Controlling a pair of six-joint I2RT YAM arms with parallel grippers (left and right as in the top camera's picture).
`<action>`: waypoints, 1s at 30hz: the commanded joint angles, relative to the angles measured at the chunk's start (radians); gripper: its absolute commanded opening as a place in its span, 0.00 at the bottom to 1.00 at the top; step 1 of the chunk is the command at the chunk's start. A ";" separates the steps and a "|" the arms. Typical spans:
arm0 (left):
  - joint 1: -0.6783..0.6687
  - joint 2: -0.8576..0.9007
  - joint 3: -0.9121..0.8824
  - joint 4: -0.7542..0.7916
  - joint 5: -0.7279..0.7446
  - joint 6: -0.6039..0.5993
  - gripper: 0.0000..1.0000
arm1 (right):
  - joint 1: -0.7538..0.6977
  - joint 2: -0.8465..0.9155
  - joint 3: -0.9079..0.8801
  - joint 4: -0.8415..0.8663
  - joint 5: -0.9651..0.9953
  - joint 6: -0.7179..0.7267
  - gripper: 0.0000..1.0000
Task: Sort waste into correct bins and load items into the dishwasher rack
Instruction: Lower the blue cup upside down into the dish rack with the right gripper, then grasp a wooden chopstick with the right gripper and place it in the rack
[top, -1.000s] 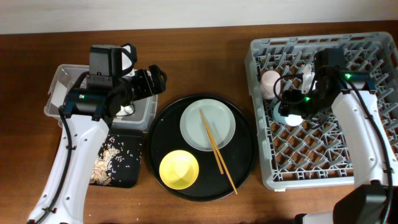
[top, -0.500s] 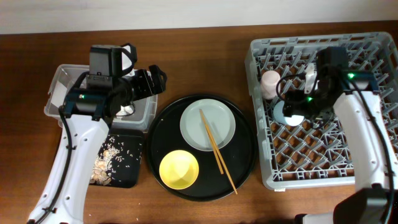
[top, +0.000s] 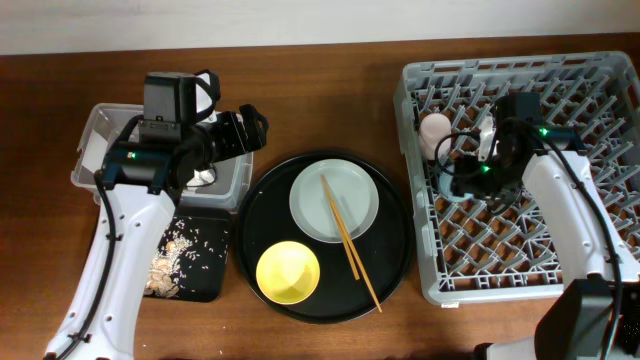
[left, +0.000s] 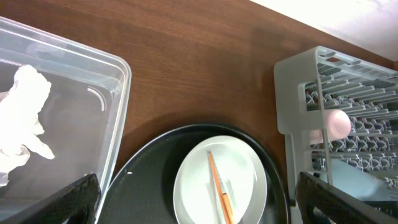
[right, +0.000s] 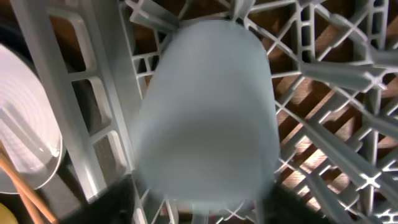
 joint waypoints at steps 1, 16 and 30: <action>0.002 -0.001 0.001 0.000 -0.010 0.005 0.99 | 0.000 0.002 0.013 0.001 -0.006 0.001 0.43; 0.002 -0.001 0.001 0.000 -0.010 0.005 0.99 | 0.000 0.061 0.067 0.031 -0.031 -0.023 0.04; 0.002 -0.001 0.001 0.000 -0.010 0.005 0.99 | 0.189 -0.026 0.234 -0.338 -0.272 -0.183 0.40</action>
